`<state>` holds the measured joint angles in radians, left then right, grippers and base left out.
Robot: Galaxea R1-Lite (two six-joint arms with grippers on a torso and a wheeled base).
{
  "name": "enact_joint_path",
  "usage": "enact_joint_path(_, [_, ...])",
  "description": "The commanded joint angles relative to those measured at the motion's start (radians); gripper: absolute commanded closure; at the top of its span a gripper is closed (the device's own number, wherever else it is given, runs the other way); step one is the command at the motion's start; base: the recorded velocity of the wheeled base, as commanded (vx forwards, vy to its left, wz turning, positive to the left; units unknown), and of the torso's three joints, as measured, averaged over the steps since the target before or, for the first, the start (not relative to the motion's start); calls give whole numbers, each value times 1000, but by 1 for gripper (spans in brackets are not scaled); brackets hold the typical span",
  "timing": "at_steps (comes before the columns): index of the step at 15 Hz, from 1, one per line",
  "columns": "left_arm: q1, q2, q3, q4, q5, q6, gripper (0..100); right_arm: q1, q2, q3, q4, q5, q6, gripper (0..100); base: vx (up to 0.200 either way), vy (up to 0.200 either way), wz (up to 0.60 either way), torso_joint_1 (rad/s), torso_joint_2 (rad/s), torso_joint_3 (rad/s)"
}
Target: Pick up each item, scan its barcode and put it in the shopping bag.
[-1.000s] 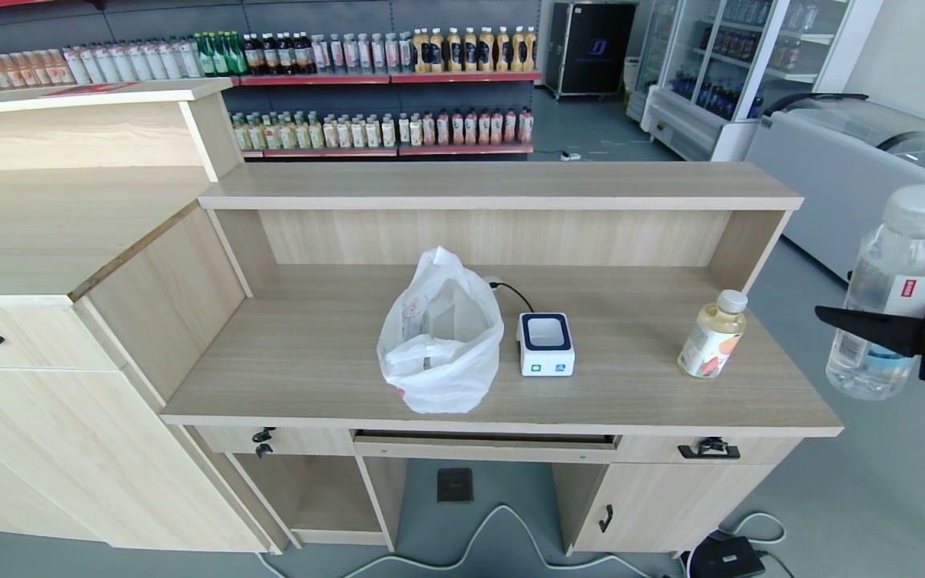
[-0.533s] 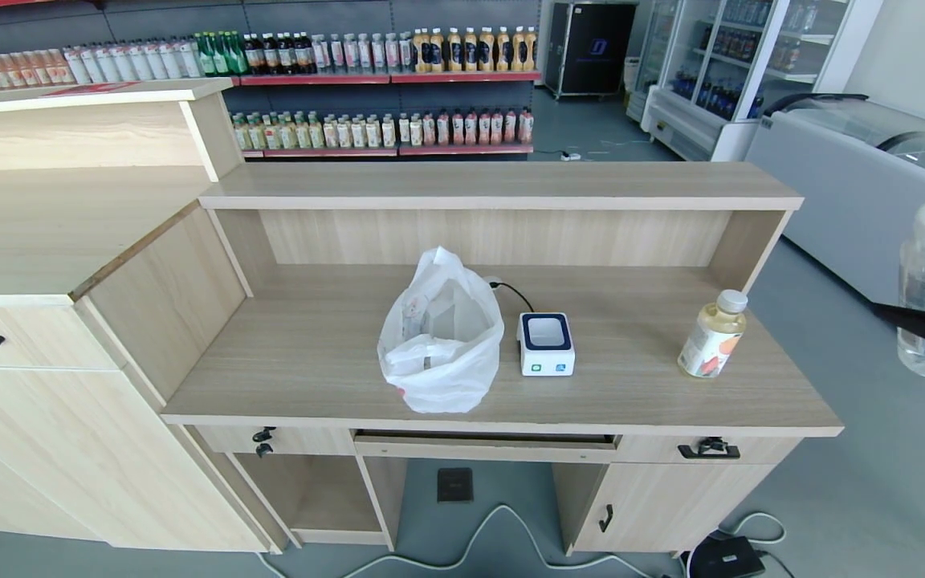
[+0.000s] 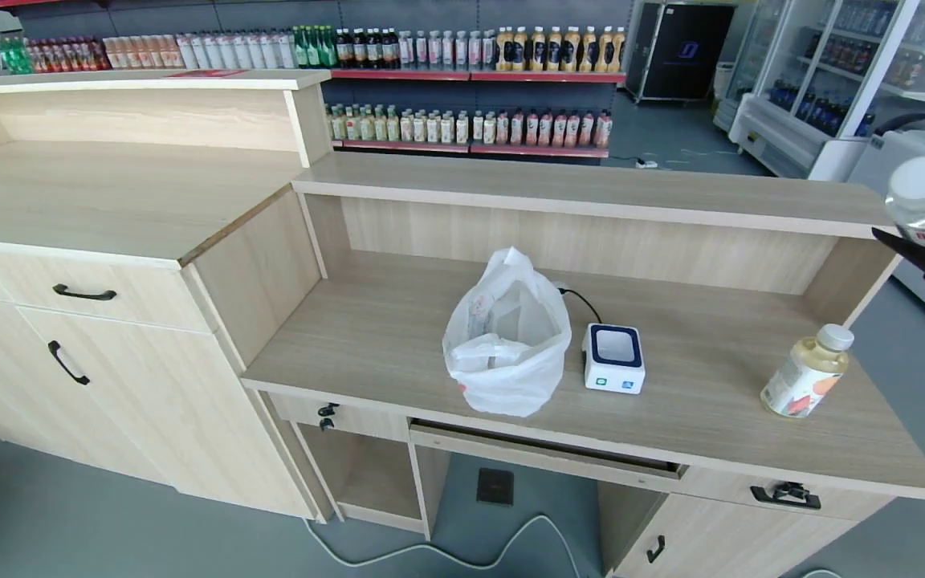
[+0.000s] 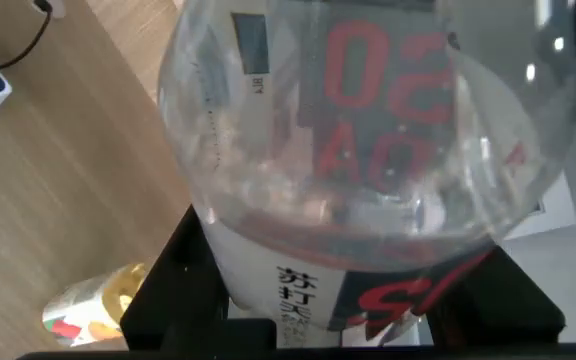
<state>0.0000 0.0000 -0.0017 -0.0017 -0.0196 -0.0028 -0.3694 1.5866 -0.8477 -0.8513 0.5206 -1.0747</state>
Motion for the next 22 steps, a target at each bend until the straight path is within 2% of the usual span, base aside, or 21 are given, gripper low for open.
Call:
enact_joint_path(1, [0,2,0,0,0,0,0,76,164,-1,-111,-31,-4,100,0,0,0,0,0,0])
enact_joint_path(4, [0,0,0,0,0,0,0,87,294,-19,-158,-30,-34,100,0,0,0,0,0,0])
enact_joint_path(8, [0,2,0,0,0,0,0,89,383,-71,-158,81,-22,100,0,0,0,0,0,0])
enact_joint_path(12, [0,2,0,0,0,0,0,98,420,-74,-180,119,-24,100,0,0,0,0,0,0])
enact_joint_path(22, [0,2,0,0,0,0,0,141,518,-51,-285,154,-22,100,0,0,0,0,0,0])
